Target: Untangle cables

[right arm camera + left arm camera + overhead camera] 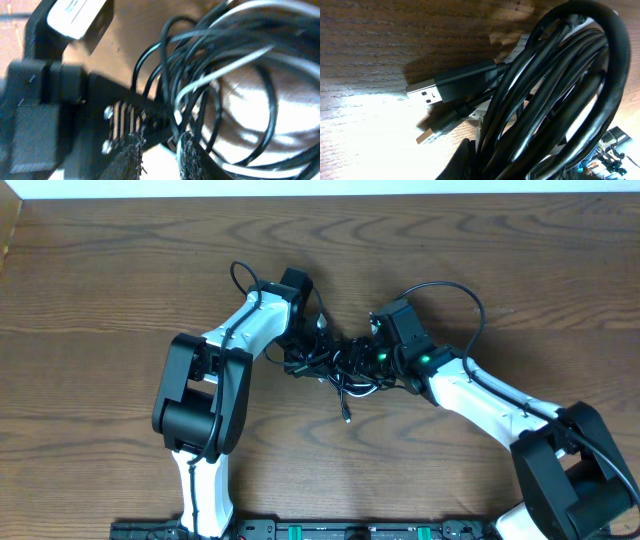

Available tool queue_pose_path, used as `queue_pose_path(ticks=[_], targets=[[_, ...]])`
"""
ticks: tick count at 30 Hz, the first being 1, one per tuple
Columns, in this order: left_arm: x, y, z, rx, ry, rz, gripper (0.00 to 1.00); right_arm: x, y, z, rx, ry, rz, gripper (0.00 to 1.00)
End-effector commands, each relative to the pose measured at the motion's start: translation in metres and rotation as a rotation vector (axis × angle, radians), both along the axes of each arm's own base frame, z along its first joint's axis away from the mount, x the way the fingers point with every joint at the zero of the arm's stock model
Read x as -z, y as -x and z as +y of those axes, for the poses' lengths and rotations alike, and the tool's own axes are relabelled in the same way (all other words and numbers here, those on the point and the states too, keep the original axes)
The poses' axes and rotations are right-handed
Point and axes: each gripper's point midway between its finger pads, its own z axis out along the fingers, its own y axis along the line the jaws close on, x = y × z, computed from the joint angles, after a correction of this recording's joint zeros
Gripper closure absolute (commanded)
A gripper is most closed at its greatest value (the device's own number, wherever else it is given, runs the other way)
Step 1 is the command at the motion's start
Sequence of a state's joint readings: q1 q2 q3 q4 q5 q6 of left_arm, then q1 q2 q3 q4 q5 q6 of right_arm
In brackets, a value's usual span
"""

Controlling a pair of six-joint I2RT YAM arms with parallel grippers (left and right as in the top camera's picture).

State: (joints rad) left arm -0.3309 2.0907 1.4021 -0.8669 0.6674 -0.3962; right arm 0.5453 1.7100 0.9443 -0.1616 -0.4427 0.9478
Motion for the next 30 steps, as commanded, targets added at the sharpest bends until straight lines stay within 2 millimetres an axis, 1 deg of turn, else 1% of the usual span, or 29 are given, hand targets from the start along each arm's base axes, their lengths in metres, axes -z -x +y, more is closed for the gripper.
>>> queue_pose_path(ticks=[1,6,11,14,16,18,20,21,25,30], targets=[[-0.001,-0.004,-0.002,-0.001,-0.004,-0.008,0.92,-0.025,0.004,0.011,-0.063,-0.070,-0.020,0.76],[-0.001,-0.004,-0.002,-0.001,-0.004,-0.008,0.92,-0.025,0.007,0.011,-0.069,-0.073,-0.008,0.76],[-0.001,-0.004,-0.002,-0.002,-0.004,-0.007,0.92,-0.010,0.019,-0.001,-0.048,-0.007,0.070,0.78],[-0.001,-0.004,-0.002,-0.002,-0.004,-0.007,0.92,0.000,0.018,-0.011,-0.015,0.066,0.064,0.78],[-0.001,-0.004,-0.002,-0.002,-0.004,-0.008,0.92,0.004,0.014,-0.014,0.004,0.098,0.045,0.77],[-0.001,-0.004,-0.002,-0.002,-0.004,-0.008,0.92,0.006,0.009,-0.012,0.014,0.112,0.018,0.76],[-0.001,-0.004,-0.002,-0.002,-0.003,-0.007,0.92,0.007,0.006,-0.006,0.006,0.099,0.000,0.76],[-0.001,-0.004,-0.002,-0.002,-0.004,-0.007,0.92,0.009,0.006,-0.001,0.000,0.089,-0.002,0.76],[-0.001,-0.004,-0.002,-0.002,-0.004,-0.007,0.92,0.018,0.006,0.005,0.003,0.087,0.012,0.77],[-0.001,-0.004,-0.002,-0.002,-0.004,-0.007,0.92,0.031,-0.001,-0.002,0.038,0.140,-0.002,0.78]])
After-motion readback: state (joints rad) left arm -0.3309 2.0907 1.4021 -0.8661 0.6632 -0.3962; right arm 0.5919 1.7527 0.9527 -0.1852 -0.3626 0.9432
